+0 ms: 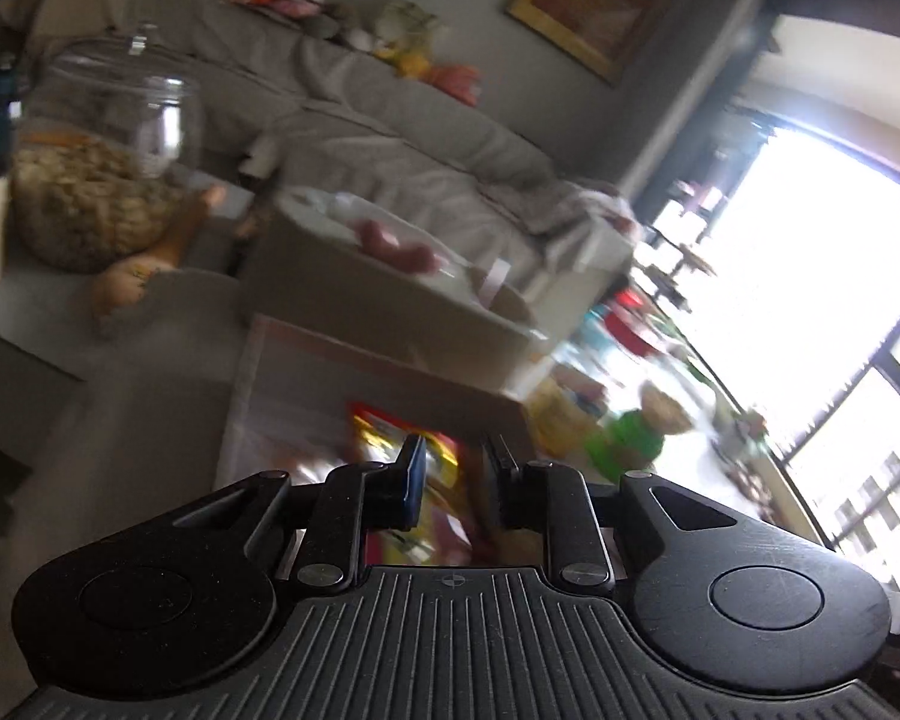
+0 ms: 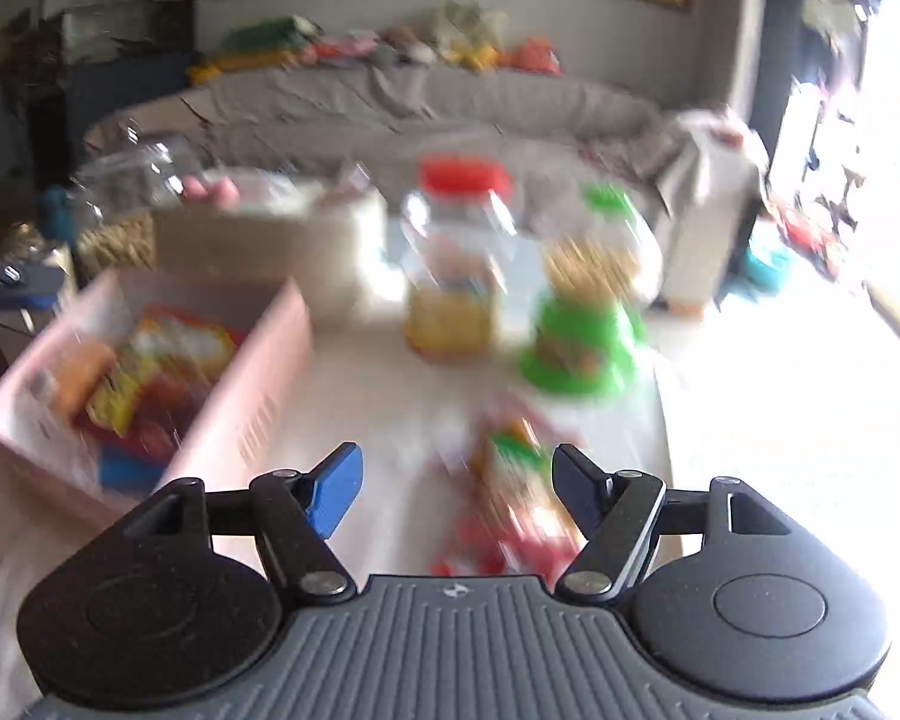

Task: Organize snacks

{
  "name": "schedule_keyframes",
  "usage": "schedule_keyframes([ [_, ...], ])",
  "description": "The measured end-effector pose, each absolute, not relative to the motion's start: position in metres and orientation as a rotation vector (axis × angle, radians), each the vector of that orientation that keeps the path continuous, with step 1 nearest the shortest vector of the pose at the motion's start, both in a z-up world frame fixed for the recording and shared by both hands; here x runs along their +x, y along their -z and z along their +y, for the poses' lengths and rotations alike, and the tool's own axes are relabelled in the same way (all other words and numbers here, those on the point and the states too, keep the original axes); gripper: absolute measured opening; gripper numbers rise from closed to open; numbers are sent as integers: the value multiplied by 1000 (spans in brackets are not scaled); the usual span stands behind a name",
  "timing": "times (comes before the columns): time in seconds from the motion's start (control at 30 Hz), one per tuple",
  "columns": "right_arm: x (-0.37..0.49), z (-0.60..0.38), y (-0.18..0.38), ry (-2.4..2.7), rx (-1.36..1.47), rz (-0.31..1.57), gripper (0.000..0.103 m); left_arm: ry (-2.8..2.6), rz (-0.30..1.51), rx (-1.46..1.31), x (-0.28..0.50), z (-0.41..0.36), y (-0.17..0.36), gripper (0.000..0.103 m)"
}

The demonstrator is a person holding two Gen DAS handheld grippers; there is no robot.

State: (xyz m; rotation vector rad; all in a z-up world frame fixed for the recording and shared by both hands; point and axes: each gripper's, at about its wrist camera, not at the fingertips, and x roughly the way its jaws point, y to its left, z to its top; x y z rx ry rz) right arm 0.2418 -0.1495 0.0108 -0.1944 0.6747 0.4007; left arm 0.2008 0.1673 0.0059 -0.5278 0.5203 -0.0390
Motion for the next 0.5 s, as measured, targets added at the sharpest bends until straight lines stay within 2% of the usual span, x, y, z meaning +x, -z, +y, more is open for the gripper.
schedule_keyframes([
  [0.1, 227, -178, 11, -402, -130, 761, 71, 170, 556, -475, 194, 130, -1, 24],
  [0.23, 203, -204, 36, -405, -61, 834, 71, 312, 694, -429, 194, 82, 20, 24],
  [0.4, 217, -221, 34, -346, 36, 815, 71, 306, 812, -443, 196, 57, 50, 24],
  [0.5, 252, -212, 33, -305, 67, 786, 75, 280, 863, -451, 193, 52, 64, 24],
])
